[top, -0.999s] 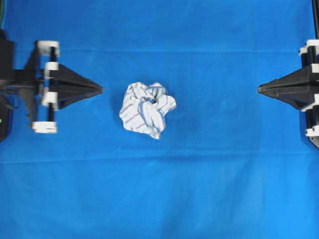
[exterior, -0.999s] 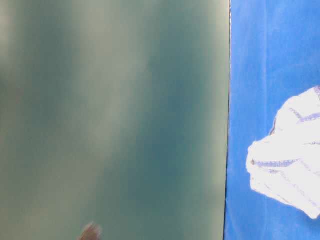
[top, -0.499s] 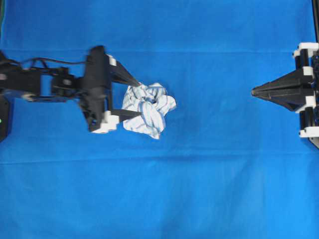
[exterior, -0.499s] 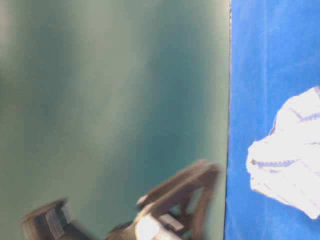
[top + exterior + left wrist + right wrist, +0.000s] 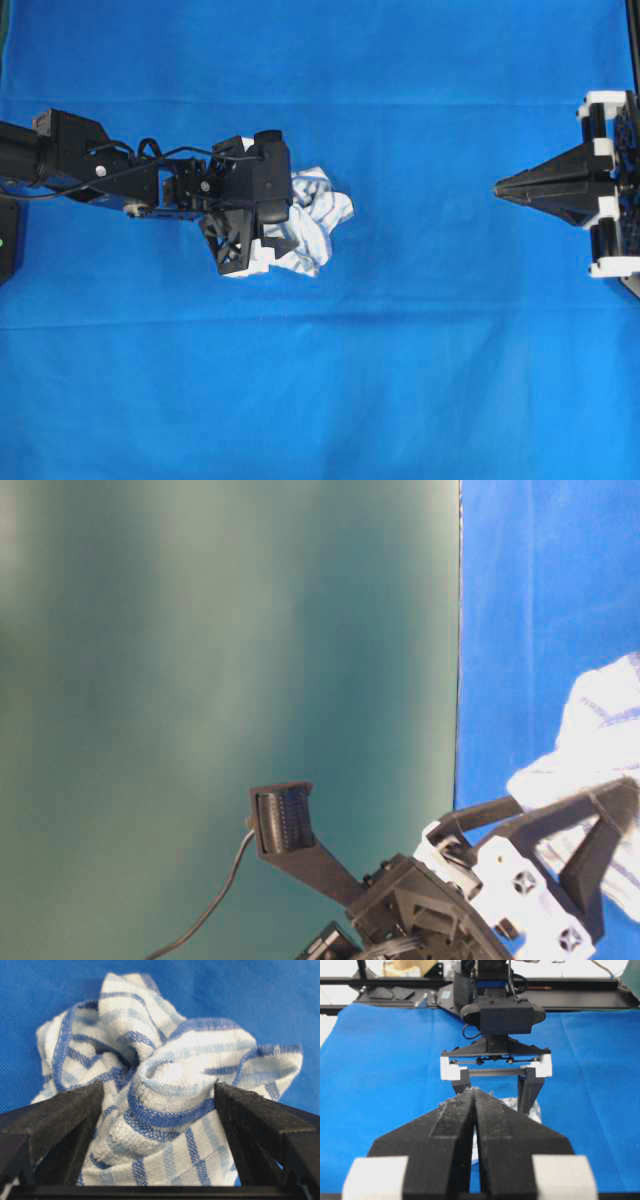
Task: Hand over the towel.
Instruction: 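Move the left gripper to the striped towel and grasp it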
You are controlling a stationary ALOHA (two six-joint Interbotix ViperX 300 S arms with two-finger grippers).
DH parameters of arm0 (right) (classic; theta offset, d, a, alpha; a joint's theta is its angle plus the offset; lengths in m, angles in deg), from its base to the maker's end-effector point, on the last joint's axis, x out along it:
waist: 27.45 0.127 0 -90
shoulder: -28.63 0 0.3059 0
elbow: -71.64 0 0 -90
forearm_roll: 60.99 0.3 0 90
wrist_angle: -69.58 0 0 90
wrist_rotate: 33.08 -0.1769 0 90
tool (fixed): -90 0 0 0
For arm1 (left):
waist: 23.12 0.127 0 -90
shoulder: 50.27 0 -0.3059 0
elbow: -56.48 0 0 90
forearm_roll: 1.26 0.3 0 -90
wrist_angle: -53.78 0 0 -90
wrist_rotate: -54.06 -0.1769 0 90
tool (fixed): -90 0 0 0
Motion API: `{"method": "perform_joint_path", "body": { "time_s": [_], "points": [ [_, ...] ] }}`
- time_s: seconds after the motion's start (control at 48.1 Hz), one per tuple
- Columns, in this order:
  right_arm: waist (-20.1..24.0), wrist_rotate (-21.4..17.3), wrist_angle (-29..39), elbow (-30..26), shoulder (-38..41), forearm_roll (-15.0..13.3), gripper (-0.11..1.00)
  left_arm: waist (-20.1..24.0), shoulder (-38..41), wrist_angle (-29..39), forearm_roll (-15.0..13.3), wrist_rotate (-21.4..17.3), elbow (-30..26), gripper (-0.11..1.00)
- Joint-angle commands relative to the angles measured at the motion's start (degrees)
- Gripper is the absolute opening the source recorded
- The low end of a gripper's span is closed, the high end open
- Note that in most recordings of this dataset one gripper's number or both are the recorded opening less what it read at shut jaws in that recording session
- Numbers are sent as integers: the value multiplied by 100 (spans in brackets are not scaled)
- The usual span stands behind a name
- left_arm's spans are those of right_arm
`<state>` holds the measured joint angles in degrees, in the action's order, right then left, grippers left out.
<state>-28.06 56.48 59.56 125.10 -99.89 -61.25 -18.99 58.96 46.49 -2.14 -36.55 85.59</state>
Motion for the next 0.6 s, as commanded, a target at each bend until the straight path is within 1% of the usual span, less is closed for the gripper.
{"method": "perform_joint_path", "body": {
  "time_s": [0.0, 0.042, 0.104, 0.187, 0.291, 0.374, 0.416, 0.582],
  "points": [
    [0, -9, -18, -88, 35, -9, 0, 35, -79, 18, -9, 0, -114, 92],
    [0, -9, -26, -88, 26, -9, 0, 44, -79, 18, -9, 0, -114, 90],
    [-9, 0, -26, -79, 26, -9, 0, 44, -79, 18, -9, -9, -132, 80],
    [-9, 0, -18, -79, 35, -9, 0, 44, -88, 18, -9, -18, -149, 58],
    [-9, 0, -18, -79, 35, -9, 0, 44, -211, -9, -9, -18, -176, 27],
    [-9, 0, -18, -88, 44, -9, 0, 44, -387, -62, -9, -9, -193, 9],
    [-9, 0, -9, -79, 44, -9, 0, 44, -492, -105, -9, -9, -202, 6],
    [-9, 0, 26, -97, 44, -9, 0, 26, -1063, -325, -9, -9, -193, 6]
  ]
}}
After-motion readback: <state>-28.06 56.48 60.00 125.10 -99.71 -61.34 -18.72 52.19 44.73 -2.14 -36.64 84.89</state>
